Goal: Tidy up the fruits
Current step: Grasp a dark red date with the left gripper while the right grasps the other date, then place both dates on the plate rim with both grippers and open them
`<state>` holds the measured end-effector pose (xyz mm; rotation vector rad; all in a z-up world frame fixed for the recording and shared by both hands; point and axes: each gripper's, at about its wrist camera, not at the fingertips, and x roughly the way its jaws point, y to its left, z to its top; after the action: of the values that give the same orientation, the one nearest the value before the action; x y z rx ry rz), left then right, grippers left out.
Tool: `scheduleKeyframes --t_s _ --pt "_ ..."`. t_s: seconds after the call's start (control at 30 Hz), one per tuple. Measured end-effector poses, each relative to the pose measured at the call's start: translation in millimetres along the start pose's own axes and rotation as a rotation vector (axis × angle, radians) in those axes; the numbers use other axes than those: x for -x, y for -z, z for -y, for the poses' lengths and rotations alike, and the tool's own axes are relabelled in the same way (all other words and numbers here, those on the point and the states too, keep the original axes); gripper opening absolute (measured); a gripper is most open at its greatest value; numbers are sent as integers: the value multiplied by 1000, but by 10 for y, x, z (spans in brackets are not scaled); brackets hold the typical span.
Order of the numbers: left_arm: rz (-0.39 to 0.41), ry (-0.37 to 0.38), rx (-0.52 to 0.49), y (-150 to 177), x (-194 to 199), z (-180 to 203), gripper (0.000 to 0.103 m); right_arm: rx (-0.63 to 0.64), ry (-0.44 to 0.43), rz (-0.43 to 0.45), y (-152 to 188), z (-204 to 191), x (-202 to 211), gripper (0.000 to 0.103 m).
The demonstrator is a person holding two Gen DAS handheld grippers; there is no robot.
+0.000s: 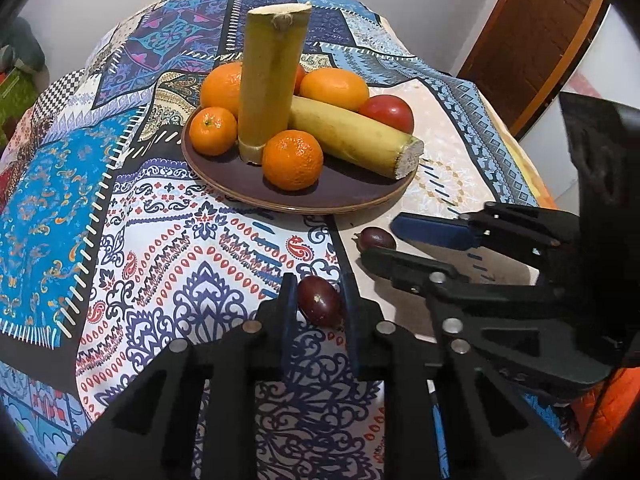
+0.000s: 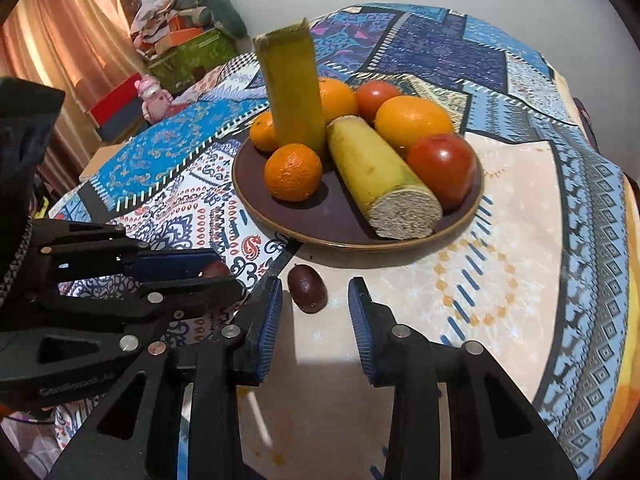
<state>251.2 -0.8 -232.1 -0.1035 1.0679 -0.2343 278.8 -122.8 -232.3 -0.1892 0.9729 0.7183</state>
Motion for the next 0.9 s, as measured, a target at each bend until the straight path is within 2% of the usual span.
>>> scheduleKeyframes --t_s 0.1,0.17,0.23,0.43,0.7,0.9 --pt "3 7 6 10 19 -20 21 12 0 -5 -20 -25 -27 27" --pt "6 10 10 14 34 -36 21 11 -3 -8 -30 -19 -38 18" --pt "11 10 13 18 56 -45 21 9 -8 -2 -27 -13 -26 16" --pt "34 13 22 -14 159 -80 21 -1 -3 26 -45 -16 44 15" --pt "105 0 25 -239 359 -147 21 -15 3 80 -164 -26 157 15" --pt "124 -18 30 -390 327 -196 21 -32 14 95 -266 3 101 15"
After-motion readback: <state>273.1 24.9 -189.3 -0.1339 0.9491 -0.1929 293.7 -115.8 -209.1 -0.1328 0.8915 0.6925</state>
